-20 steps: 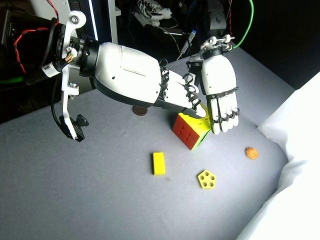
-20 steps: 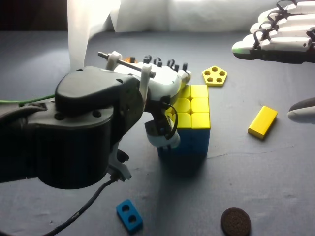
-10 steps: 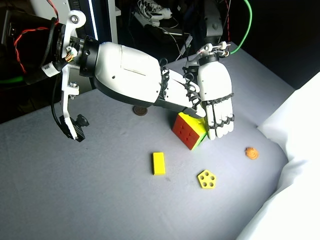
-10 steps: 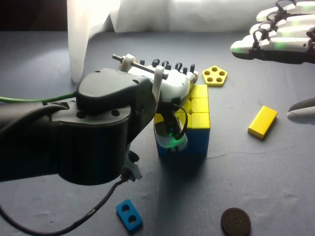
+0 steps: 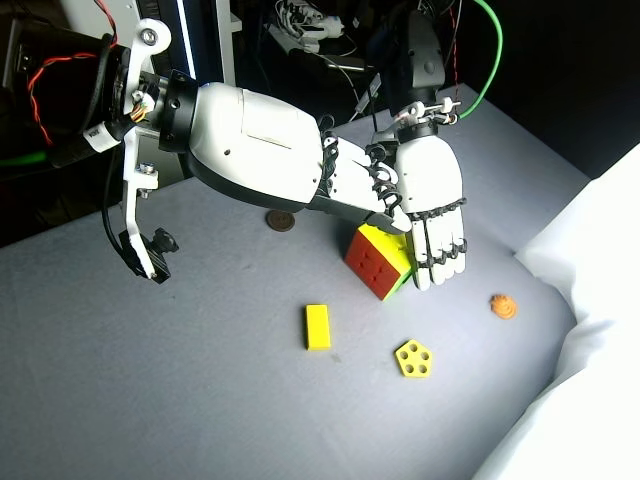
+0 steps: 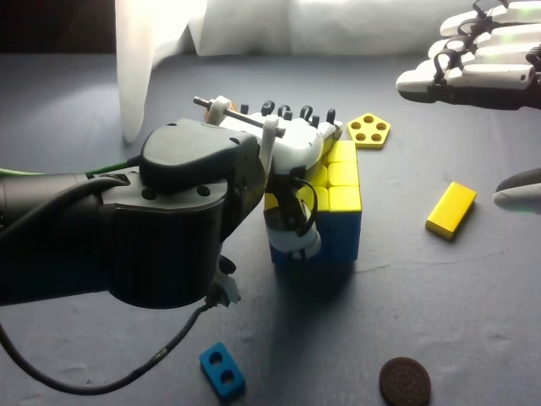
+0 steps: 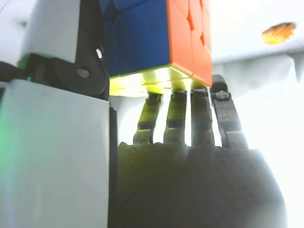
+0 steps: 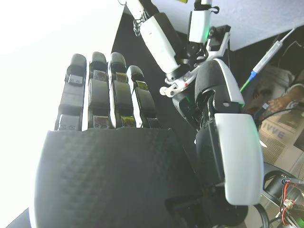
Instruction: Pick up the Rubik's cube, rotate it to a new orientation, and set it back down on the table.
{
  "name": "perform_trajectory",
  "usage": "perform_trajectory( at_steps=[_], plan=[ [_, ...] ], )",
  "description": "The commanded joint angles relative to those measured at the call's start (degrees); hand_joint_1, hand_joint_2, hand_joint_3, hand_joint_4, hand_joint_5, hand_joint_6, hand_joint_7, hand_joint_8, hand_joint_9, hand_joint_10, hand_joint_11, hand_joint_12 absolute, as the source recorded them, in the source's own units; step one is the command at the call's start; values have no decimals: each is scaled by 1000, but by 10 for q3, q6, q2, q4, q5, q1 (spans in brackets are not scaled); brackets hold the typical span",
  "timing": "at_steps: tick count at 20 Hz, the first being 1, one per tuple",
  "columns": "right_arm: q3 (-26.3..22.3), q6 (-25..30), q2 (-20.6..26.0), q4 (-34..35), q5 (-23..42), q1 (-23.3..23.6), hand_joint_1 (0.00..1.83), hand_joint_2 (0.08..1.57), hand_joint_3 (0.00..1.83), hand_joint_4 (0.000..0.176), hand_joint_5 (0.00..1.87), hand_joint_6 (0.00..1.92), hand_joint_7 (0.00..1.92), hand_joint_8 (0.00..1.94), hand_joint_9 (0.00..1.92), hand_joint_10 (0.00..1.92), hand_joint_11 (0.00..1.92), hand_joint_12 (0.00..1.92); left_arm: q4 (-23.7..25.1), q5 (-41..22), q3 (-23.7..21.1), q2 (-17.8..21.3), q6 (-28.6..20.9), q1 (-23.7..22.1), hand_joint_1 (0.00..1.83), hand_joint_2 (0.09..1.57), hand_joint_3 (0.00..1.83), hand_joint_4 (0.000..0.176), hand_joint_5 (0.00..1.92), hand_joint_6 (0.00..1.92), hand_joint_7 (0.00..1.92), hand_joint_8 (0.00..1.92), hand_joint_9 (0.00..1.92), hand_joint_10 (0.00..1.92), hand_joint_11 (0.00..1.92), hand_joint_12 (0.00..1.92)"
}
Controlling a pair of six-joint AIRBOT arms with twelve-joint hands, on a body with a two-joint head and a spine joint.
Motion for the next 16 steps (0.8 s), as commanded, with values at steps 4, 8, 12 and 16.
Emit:
perform_trajectory(
  at_steps=[4,8,12,16],
  plan=[
    [0,-1,2,20,43,3,420,1252,0,0,52,0,160,0,162,5,0,255,15,-5,1,12,23,-17,1024,999,0,60,0,0,0,0,0,0,0,0],
    [0,-1,3,20,43,3,402,1256,1,0,42,1,178,5,195,15,0,285,-8,-10,2,25,44,-32,1022,1005,0,58,0,0,0,0,0,0,0,0],
    [-1,-1,3,20,44,2,436,1249,0,0,59,4,177,3,192,7,0,276,-22,-11,1,32,44,-38,1032,1013,0,54,0,0,0,0,0,0,0,0],
    [-2,-1,3,20,44,2,440,1250,0,0,55,1,186,3,197,6,0,301,-24,-11,-1,32,46,-44,1053,997,0,52,0,0,0,0,0,0,0,0]
  ],
)
